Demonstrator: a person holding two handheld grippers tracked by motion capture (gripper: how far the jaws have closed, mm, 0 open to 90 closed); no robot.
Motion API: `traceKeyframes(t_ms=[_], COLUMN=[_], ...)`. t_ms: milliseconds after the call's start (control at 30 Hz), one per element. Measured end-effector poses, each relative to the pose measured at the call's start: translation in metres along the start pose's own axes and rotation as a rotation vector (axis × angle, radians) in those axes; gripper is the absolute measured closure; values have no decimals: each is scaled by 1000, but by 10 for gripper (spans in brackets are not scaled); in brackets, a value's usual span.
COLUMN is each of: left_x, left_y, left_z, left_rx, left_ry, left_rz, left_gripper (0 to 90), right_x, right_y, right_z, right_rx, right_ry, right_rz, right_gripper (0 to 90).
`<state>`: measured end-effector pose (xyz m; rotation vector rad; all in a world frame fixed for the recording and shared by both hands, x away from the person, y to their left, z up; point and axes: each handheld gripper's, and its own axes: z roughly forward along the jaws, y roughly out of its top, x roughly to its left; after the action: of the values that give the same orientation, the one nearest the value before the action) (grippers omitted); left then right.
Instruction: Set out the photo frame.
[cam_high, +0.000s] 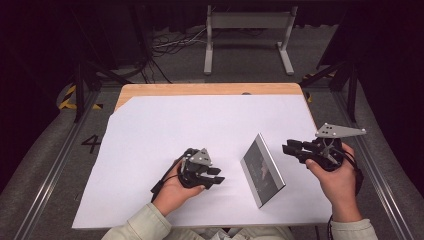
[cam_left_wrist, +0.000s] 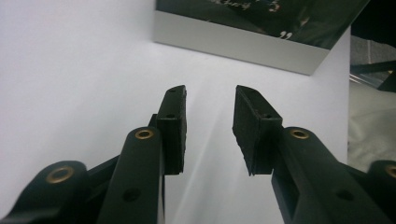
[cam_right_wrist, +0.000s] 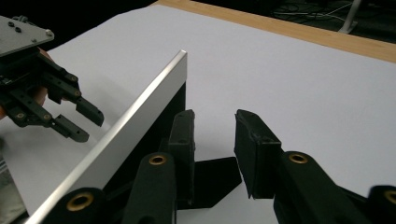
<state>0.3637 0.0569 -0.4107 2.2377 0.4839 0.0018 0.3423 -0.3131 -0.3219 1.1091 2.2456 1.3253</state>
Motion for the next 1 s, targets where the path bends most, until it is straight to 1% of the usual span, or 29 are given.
traceKeyframes(t_ms=[67,167,233,333,433,467,600,700,767,800,900,1000], left_x=[6,13,18,23,27,29,36,38,40,41,42,43], left_y=[-5,-12,-16,-22,-27,-30,-39,-41,-42,-42,-43,-44], left_z=[-10,-21,-30,-38,-42,-44,-52,-54,-55,-55,-55,-57], left_rx=[-14,-30,-43,-53,-55,-56,-62,-66,-72,-73,-69,-73], left_ry=[27,46,70,94,110,115,136,140,147,148,149,158], left_rz=[-13,-36,-50,-58,-64,-77,-105,-117,-120,-124,-120,-128], left_gripper=[642,631,622,612,607,605,602,602,601,601,599,598], right_x=[2,5,6,7,7,8,10,13,15,17,19,21], right_y=[1,2,2,3,4,4,7,9,10,11,15,18], right_z=[0,0,1,2,1,0,-1,0,0,-1,-2,-3], right_rx=[5,11,11,11,4,2,0,6,-7,-10,-2,2], right_ry=[3,9,15,13,15,16,33,36,53,50,39,39], right_rz=[4,12,16,22,26,34,54,51,82,78,66,69], right_gripper=[667,654,640,622,616,613,585,586,583,583,582,578])
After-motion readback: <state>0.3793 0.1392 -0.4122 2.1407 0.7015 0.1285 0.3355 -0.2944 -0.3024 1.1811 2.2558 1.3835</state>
